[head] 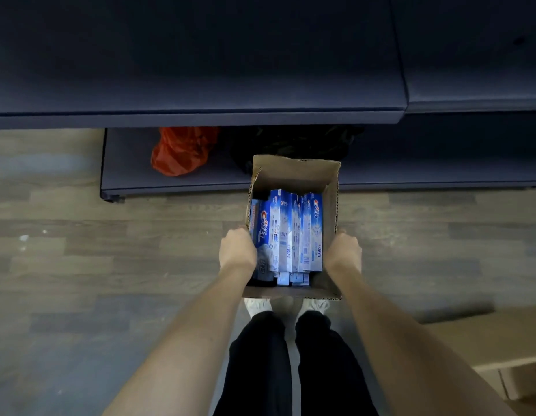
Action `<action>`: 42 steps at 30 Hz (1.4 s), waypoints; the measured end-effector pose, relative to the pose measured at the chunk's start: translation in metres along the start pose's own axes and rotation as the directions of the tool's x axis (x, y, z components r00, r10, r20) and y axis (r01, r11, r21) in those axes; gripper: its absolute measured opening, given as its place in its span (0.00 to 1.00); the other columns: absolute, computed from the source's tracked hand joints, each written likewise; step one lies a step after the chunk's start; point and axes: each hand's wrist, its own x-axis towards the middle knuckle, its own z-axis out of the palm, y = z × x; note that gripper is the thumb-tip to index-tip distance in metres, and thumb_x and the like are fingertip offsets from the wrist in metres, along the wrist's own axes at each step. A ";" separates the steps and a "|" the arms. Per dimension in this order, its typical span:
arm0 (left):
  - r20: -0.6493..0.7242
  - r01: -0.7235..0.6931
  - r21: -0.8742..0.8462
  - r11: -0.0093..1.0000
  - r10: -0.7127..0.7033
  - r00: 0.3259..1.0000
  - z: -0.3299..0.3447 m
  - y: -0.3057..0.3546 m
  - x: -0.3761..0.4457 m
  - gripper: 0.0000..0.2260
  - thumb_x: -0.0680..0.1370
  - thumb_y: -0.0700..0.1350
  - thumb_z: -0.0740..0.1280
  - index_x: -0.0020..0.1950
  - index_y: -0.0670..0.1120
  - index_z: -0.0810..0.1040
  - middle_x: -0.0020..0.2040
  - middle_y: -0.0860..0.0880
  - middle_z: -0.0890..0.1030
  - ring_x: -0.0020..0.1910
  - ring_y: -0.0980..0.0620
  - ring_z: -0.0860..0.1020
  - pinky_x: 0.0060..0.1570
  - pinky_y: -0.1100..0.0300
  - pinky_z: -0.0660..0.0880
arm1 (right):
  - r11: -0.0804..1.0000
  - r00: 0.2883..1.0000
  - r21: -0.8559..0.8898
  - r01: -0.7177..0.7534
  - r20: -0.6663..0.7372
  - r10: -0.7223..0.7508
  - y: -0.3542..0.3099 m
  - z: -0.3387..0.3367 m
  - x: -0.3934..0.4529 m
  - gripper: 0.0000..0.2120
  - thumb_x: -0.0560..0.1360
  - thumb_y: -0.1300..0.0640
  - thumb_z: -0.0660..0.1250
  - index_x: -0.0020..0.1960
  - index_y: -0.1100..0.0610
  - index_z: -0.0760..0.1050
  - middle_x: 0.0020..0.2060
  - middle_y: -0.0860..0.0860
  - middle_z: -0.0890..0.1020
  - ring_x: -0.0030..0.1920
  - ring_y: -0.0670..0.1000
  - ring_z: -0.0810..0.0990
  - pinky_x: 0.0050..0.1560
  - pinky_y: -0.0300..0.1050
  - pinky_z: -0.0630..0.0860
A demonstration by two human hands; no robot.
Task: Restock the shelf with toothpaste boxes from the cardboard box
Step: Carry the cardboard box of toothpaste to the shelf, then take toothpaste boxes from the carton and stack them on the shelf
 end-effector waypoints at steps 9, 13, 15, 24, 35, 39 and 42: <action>-0.045 0.063 -0.085 0.994 -0.067 0.997 0.113 -0.011 0.107 0.09 0.76 0.36 0.62 0.53 0.37 0.79 0.53 0.37 0.81 0.55 0.37 0.78 0.54 0.52 0.74 | 0.994 0.993 -0.018 0.111 -0.030 -0.112 0.019 0.083 0.131 0.17 0.76 0.71 0.54 0.64 0.65 0.68 0.55 0.62 0.78 0.56 0.62 0.77 0.52 0.50 0.74; -0.083 0.059 -0.106 0.993 -0.068 0.994 0.139 -0.012 0.141 0.10 0.76 0.35 0.60 0.53 0.36 0.79 0.52 0.35 0.80 0.53 0.36 0.78 0.52 0.51 0.74 | 0.990 0.988 -0.002 0.143 -0.055 -0.143 0.019 0.106 0.169 0.18 0.76 0.72 0.54 0.64 0.65 0.68 0.54 0.62 0.79 0.55 0.61 0.78 0.51 0.50 0.76; -0.088 0.064 -0.103 0.993 -0.073 0.993 0.148 -0.012 0.155 0.10 0.76 0.34 0.59 0.52 0.37 0.78 0.52 0.36 0.80 0.53 0.36 0.78 0.51 0.52 0.74 | 0.989 0.988 0.007 0.146 -0.055 -0.146 0.018 0.114 0.183 0.18 0.76 0.72 0.55 0.65 0.64 0.68 0.54 0.62 0.79 0.54 0.61 0.78 0.50 0.49 0.76; -0.115 0.026 -0.003 1.000 -0.027 0.993 0.171 -0.010 0.176 0.12 0.75 0.31 0.58 0.55 0.38 0.76 0.51 0.37 0.81 0.52 0.37 0.79 0.50 0.51 0.74 | 0.991 0.991 -0.035 0.127 -0.039 -0.128 0.022 0.136 0.208 0.16 0.77 0.71 0.55 0.64 0.65 0.68 0.54 0.61 0.79 0.54 0.59 0.79 0.50 0.48 0.76; 0.005 -0.348 0.629 0.695 0.444 0.896 0.126 0.035 0.131 0.32 0.80 0.39 0.58 0.77 0.40 0.41 0.78 0.40 0.44 0.77 0.43 0.45 0.74 0.48 0.43 | 0.873 0.895 -0.279 0.401 -0.082 -0.437 -0.004 0.088 0.164 0.34 0.76 0.67 0.58 0.77 0.61 0.44 0.77 0.56 0.50 0.77 0.56 0.48 0.76 0.50 0.53; 0.243 -0.472 0.772 0.426 0.490 0.838 0.133 0.042 0.139 0.32 0.81 0.42 0.58 0.77 0.39 0.43 0.78 0.40 0.45 0.77 0.43 0.43 0.75 0.47 0.43 | 0.744 0.827 -0.419 0.521 0.031 -0.562 -0.008 0.104 0.165 0.31 0.80 0.63 0.55 0.77 0.61 0.43 0.77 0.58 0.48 0.77 0.56 0.46 0.77 0.49 0.46; 0.411 -0.564 0.790 0.240 0.475 0.778 0.151 0.038 0.158 0.29 0.82 0.44 0.56 0.77 0.39 0.44 0.78 0.40 0.47 0.77 0.44 0.45 0.74 0.47 0.44 | 0.664 0.802 -0.480 0.574 0.162 -0.576 -0.006 0.133 0.176 0.31 0.80 0.61 0.55 0.77 0.62 0.42 0.77 0.59 0.47 0.77 0.58 0.45 0.77 0.49 0.44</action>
